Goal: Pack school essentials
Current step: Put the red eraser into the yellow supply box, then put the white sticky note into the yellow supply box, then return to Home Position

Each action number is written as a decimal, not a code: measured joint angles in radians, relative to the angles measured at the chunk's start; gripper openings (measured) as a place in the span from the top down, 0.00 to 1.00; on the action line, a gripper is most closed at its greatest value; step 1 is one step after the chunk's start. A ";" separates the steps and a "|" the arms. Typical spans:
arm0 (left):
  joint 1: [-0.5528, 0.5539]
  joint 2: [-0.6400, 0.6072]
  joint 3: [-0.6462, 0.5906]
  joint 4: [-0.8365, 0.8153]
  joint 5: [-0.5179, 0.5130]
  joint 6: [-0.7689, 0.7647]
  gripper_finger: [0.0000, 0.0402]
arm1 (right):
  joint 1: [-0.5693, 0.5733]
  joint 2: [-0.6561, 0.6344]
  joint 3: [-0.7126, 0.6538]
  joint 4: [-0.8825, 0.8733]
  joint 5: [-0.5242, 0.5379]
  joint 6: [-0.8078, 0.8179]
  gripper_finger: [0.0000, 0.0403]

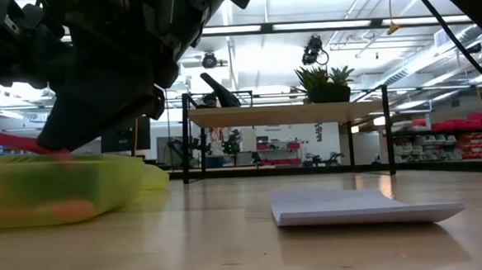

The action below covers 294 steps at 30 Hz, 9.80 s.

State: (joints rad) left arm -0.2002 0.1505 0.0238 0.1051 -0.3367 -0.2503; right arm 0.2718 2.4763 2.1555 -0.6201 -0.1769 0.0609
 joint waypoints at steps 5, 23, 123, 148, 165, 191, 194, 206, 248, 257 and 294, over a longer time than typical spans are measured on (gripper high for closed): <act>0.000 0.000 0.000 0.000 0.000 0.000 0.62 | 0.007 0.000 0.000 -0.003 0.012 -0.004 0.85; 0.000 0.000 0.000 0.000 0.000 0.000 0.62 | 0.007 0.000 0.000 -0.028 0.012 0.037 0.63; 0.000 0.000 0.000 -0.005 0.000 0.000 0.63 | 0.038 -0.123 -0.298 -0.354 -0.040 0.218 0.93; 0.000 0.000 0.000 -0.005 0.000 0.000 0.63 | 0.011 -0.304 -0.301 0.017 0.015 0.189 0.98; 0.000 0.007 0.000 0.001 0.000 0.000 0.62 | -0.073 -0.230 -0.298 0.552 -0.073 0.067 0.98; 0.000 0.035 0.000 -0.003 0.000 0.001 0.64 | -0.133 0.097 0.151 0.443 -0.158 -0.222 0.98; 0.000 0.032 0.000 -0.003 0.000 0.001 0.63 | -0.131 0.098 0.136 0.439 -0.198 -0.269 0.96; 0.000 0.033 0.000 -0.005 0.000 0.001 0.63 | -0.158 0.097 0.024 0.530 -0.247 -0.319 0.96; 0.000 0.032 0.000 -0.005 0.000 0.000 0.63 | -0.185 0.088 0.013 0.468 -0.254 -0.116 0.61; 0.000 0.032 0.000 -0.008 -0.001 0.001 0.62 | -0.162 -0.031 0.013 0.247 -0.072 -0.214 0.65; 0.000 0.033 0.000 -0.005 0.000 0.000 0.63 | -0.057 -1.304 -1.318 0.625 0.365 -0.003 0.75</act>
State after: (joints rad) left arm -0.2004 0.1833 0.0235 0.1005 -0.3367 -0.2504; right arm 0.2146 1.1719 0.8377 0.0049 0.1883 0.0581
